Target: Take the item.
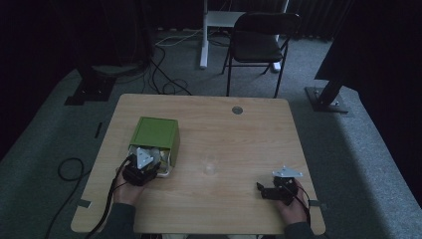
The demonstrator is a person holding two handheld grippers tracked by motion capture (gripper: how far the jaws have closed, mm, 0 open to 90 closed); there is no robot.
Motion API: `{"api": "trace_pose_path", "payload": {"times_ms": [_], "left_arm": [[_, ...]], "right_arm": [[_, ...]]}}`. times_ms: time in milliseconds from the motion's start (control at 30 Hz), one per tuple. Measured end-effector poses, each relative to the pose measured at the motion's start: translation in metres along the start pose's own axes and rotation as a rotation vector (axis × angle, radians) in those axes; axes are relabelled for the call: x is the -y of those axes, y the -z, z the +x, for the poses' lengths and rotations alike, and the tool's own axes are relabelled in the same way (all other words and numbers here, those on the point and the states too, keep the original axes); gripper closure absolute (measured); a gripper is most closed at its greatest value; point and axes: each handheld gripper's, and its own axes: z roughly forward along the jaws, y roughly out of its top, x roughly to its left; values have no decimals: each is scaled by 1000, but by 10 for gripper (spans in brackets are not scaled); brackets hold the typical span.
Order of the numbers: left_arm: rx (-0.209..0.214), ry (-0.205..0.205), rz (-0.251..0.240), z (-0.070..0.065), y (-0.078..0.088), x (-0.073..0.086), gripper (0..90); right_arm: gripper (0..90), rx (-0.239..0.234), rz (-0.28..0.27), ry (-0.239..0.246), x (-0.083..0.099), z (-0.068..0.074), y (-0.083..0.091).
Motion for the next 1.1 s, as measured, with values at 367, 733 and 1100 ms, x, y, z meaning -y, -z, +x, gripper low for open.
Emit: {"api": "trace_pose_path", "payload": {"times_ms": [367, 733, 1100], "left_arm": [[-1, 15, -11, 6, 10, 0, 826], [11, 19, -37, 8, 23, -3, 861], [26, -4, -76, 6, 44, -14, 861]], "right_arm": [[113, 0, 0, 0, 0, 0, 0], [113, 0, 0, 0, 0, 0, 0], [113, 0, 0, 0, 0, 0, 0]]}}
